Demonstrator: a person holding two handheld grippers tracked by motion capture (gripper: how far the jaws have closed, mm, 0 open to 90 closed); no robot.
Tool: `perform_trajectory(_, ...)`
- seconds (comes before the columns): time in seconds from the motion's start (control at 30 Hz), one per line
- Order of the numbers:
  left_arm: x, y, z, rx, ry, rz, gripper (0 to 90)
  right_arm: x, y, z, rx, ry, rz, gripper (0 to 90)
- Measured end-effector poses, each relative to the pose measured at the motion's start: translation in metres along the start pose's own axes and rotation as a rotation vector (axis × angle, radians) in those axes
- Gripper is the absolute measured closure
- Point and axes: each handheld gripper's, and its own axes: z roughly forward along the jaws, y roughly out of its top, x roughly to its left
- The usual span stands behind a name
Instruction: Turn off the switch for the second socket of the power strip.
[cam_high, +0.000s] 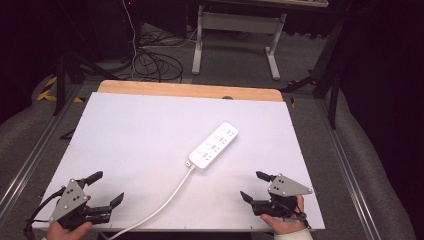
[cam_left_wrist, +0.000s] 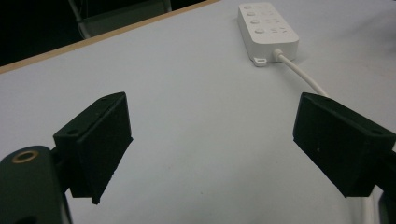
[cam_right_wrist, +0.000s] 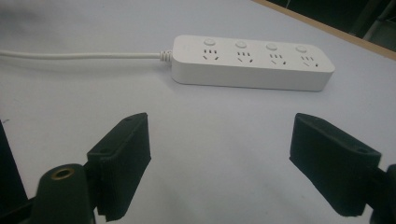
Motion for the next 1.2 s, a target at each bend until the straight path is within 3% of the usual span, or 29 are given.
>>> perform_trajectory(0.4, 0.0, 0.0, 0.0, 0.004, 0.006, 0.002, 12.3, -0.003, 0.019, -0.003, 0.019, -0.013, -0.009, 23.1)
perform_trajectory(0.67, 0.0, 0.0, 0.0, 0.003, 0.007, 0.0, 12.3, -0.004, 0.038, 0.001, 0.033, 0.005, -0.025, 24.1)
perform_trajectory(0.83, 0.0, 0.0, 0.001, 0.001, 0.005, -0.007, 12.3, -0.006, 0.056, 0.007, 0.036, 0.026, -0.028, 25.4)
perform_trajectory(1.2, 0.0, 0.0, 0.001, 0.0, 0.005, -0.008, 12.3, -0.012, 0.08, 0.019, 0.05, 0.026, -0.053, 26.3)
